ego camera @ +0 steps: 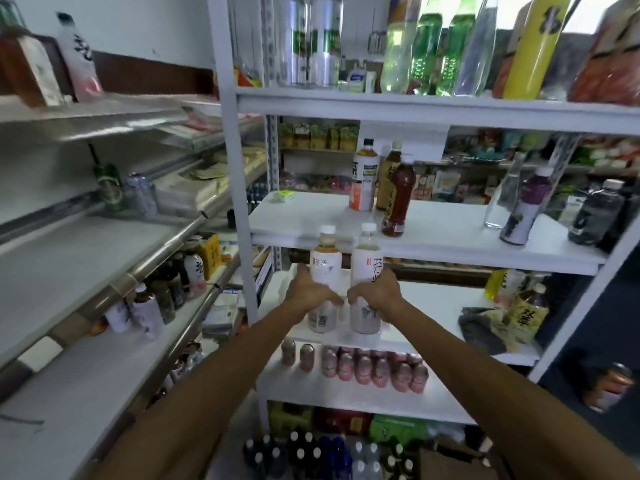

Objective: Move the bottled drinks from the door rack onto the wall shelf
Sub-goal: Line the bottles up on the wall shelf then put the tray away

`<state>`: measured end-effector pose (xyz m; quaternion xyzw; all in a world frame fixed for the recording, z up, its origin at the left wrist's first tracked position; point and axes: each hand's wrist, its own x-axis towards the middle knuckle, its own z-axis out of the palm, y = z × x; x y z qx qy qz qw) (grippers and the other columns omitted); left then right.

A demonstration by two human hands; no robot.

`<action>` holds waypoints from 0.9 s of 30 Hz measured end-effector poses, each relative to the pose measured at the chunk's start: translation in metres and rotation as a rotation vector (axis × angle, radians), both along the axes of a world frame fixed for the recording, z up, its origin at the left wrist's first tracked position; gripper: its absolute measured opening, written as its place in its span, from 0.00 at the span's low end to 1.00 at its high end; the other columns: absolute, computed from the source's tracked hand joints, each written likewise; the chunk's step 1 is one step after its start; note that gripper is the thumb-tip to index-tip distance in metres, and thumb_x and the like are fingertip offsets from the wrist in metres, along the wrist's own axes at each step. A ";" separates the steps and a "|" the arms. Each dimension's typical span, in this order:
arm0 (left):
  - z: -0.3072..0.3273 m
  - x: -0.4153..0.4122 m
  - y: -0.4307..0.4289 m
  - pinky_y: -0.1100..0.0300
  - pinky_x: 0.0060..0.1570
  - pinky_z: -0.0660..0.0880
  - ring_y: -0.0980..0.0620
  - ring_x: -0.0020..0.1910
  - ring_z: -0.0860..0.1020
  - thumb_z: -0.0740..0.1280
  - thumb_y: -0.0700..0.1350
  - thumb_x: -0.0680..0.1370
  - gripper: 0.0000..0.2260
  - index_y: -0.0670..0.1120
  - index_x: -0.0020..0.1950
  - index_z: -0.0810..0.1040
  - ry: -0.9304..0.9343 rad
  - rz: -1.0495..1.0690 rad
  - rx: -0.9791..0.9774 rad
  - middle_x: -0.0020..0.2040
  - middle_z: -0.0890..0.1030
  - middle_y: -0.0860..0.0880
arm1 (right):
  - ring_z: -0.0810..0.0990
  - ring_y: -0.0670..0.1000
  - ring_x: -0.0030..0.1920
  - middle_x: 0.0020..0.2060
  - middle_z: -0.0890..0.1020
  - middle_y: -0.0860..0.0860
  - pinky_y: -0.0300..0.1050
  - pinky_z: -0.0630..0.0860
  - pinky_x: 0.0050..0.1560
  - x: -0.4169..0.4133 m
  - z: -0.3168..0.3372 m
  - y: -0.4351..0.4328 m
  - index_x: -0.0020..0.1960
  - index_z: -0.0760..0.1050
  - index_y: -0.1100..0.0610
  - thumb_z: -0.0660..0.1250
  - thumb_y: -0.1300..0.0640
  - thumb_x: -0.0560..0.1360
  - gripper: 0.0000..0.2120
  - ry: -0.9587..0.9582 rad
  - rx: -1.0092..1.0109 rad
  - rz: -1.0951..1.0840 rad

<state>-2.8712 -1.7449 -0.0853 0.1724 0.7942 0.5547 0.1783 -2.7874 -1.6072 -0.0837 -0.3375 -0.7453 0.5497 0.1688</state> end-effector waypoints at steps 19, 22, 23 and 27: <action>0.071 -0.077 -0.205 0.50 0.47 0.77 0.41 0.51 0.78 0.82 0.46 0.59 0.37 0.45 0.57 0.62 0.217 0.623 -0.109 0.51 0.76 0.44 | 0.77 0.58 0.50 0.48 0.78 0.55 0.57 0.80 0.49 -0.136 0.063 -0.189 0.57 0.70 0.59 0.83 0.58 0.58 0.33 0.152 0.047 0.448; 0.072 -0.084 -0.244 0.49 0.48 0.78 0.40 0.50 0.78 0.81 0.46 0.59 0.36 0.44 0.59 0.62 0.213 0.729 -0.144 0.53 0.78 0.43 | 0.79 0.56 0.50 0.48 0.81 0.53 0.51 0.78 0.48 -0.164 0.066 -0.229 0.54 0.75 0.57 0.84 0.58 0.56 0.30 0.162 0.083 0.575; 0.073 -0.085 -0.257 0.50 0.48 0.78 0.41 0.50 0.78 0.80 0.46 0.60 0.36 0.45 0.59 0.62 0.213 0.779 -0.159 0.53 0.78 0.42 | 0.80 0.55 0.48 0.47 0.82 0.51 0.48 0.78 0.47 -0.172 0.067 -0.243 0.53 0.76 0.56 0.84 0.57 0.55 0.29 0.165 0.099 0.602; 0.080 -0.081 -0.302 0.52 0.46 0.75 0.41 0.54 0.78 0.80 0.47 0.62 0.35 0.45 0.61 0.63 0.174 0.968 -0.196 0.55 0.77 0.43 | 0.81 0.53 0.47 0.48 0.83 0.51 0.46 0.79 0.46 -0.194 0.073 -0.297 0.54 0.77 0.55 0.83 0.57 0.54 0.31 0.157 0.097 0.738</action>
